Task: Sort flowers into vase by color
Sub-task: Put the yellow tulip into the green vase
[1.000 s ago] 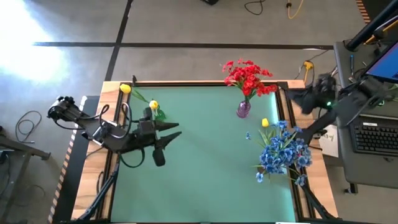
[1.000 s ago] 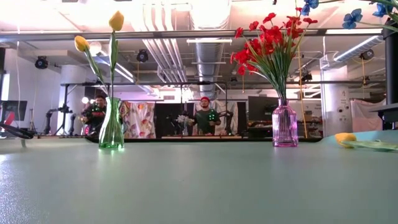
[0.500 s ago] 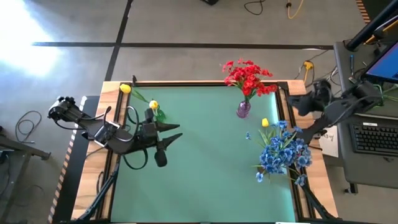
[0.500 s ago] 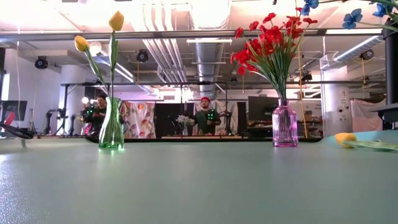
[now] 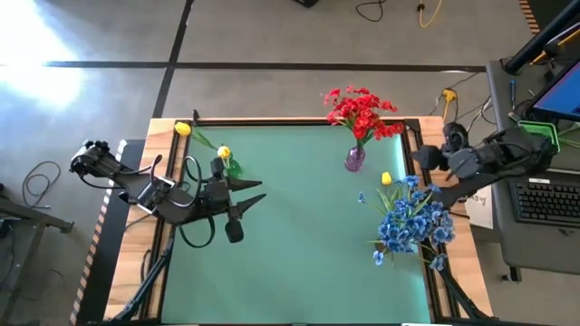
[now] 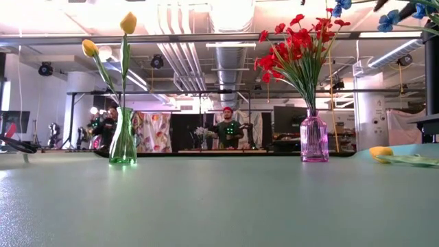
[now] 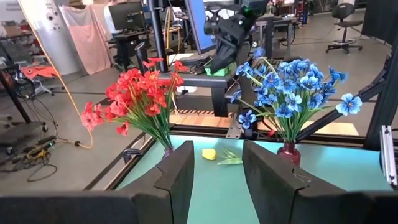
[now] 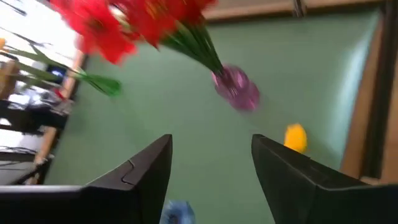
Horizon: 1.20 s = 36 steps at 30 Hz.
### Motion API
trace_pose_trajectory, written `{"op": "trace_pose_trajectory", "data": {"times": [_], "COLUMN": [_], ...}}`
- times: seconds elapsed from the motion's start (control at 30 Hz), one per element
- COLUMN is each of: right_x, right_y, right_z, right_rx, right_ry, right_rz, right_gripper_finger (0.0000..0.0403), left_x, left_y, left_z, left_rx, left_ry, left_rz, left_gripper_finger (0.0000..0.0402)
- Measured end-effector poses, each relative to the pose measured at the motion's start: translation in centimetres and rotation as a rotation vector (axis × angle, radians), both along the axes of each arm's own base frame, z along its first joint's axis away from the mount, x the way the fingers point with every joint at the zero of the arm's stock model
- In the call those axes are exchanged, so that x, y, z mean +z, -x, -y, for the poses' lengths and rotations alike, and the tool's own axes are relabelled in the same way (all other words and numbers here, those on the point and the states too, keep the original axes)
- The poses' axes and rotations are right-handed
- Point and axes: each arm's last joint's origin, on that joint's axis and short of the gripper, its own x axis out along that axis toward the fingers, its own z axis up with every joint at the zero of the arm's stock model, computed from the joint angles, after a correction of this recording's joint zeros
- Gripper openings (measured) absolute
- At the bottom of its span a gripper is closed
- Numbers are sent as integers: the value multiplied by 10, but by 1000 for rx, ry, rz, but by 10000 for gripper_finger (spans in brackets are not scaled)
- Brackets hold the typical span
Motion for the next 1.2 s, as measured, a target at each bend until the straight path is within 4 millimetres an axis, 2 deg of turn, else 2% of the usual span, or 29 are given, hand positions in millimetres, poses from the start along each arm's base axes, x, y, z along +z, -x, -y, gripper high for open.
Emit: {"op": "trace_pose_trajectory", "data": {"times": [0.13,0.33,0.6,0.8,0.97,1.2], "right_x": [-6,-6,-12,-14,-17,-27], "right_y": [-2,-4,-21,-29,-35,-59], "right_z": [1,4,6,13,20,35], "right_rx": [-32,-88,-139,-219,-274,-273], "right_ry": [-95,-111,-146,-190,-243,-326], "right_rz": [-37,-45,-116,-147,-178,-311], "right_gripper_finger": [196,174,171,171,171,171], "left_x": [0,0,6,19,24,28], "left_y": [0,0,7,17,23,27], "left_z": [0,0,-4,-9,-13,-15], "left_rx": [-3,-9,-18,-19,-23,-27], "left_ry": [-23,-69,-145,-163,-192,-215], "left_rz": [-7,-24,-36,-18,-71,-121], "left_gripper_finger": [123,123,123,123,123,123]}}
